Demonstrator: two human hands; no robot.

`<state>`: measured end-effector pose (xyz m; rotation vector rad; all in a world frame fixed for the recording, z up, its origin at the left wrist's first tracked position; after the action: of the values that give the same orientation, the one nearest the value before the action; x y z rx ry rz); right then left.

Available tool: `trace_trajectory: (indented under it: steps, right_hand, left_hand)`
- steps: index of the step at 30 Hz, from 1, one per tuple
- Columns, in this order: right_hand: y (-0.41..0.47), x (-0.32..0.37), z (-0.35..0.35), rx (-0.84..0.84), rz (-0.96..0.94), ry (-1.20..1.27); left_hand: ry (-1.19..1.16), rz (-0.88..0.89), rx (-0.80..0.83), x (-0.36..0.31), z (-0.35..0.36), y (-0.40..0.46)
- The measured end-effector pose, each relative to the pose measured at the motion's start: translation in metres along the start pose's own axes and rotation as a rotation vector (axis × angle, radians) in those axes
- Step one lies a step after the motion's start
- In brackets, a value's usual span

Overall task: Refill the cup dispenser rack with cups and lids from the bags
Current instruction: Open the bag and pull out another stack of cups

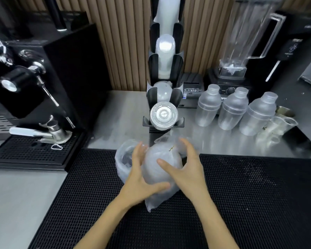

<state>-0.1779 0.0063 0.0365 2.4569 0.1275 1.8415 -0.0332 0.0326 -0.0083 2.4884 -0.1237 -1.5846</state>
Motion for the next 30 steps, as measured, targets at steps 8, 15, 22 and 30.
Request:
trace_trajectory:
  steps: [8,15,22,30]
  right_hand:
    - [-0.007,0.009,0.005,-0.300,-0.281,-0.186]
    - [-0.003,0.005,-0.006,-0.303,-0.212,-0.196]
    - [0.020,0.016,-0.007,-0.249,-0.201,-0.187]
    - [0.021,0.024,0.004,-0.139,-0.414,-0.101]
  left_hand:
    - [0.447,0.420,0.095,-0.067,-0.026,0.074]
    - [0.474,0.418,0.296,-0.064,-0.021,0.085]
    - [0.413,0.391,0.022,-0.065,-0.020,0.044]
    - [0.124,0.072,-0.147,-0.066,-0.011,0.041]
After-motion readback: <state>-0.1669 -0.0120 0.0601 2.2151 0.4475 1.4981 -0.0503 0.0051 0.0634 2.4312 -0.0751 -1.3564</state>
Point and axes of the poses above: each hand's wrist, its own y-axis towards the middle knuckle, its own z-axis out of the palm, x = y × z, the point moved 1 cm from there along y, towards the middle knuckle, and after that the axes turned 8 degrees about y, right-handed, at the moved point
